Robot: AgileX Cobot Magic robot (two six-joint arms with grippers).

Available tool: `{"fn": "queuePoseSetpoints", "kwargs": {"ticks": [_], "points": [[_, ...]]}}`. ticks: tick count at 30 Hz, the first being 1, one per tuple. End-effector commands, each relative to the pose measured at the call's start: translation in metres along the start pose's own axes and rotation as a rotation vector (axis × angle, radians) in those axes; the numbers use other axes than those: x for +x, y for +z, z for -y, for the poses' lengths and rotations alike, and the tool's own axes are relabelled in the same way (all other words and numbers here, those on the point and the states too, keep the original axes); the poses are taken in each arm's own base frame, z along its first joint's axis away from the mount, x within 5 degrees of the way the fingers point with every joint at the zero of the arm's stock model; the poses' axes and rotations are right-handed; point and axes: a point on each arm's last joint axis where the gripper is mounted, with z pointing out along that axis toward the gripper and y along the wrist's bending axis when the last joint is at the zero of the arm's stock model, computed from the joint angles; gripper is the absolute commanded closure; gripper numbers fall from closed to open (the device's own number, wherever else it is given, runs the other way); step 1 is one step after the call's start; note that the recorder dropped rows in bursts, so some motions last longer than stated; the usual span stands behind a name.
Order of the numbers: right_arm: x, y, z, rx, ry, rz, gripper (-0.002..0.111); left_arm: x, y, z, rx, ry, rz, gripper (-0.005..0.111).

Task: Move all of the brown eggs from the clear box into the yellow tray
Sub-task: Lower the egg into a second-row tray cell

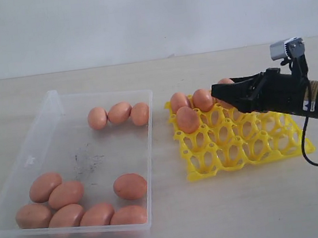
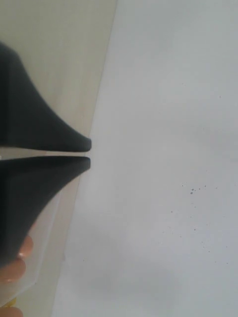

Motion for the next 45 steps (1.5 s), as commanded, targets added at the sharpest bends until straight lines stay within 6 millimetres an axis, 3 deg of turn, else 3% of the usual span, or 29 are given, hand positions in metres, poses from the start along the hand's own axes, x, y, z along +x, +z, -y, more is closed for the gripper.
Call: {"fn": "queuePoseSetpoints", "kwargs": {"ticks": [1, 13, 22, 45], "points": [[0.001, 0.01, 0.007, -0.068, 0.0, -0.006, 0.109, -0.001, 0.0, 0.0, 0.005, 0.001, 0.004, 0.103], [0.009, 0.018, 0.008, -0.109, -0.031, -0.037, 0.109, -0.001, 0.0, 0.0, 0.005, 0.001, 0.004, 0.103], [0.007, 0.041, -0.001, -0.115, -0.075, -0.095, 0.109, -0.001, 0.0, 0.0, 0.005, 0.001, 0.004, 0.103], [0.01, 0.04, 0.007, -0.042, -0.058, -0.128, 0.106, -0.001, 0.0, 0.0, 0.005, 0.001, 0.004, 0.103]]}}
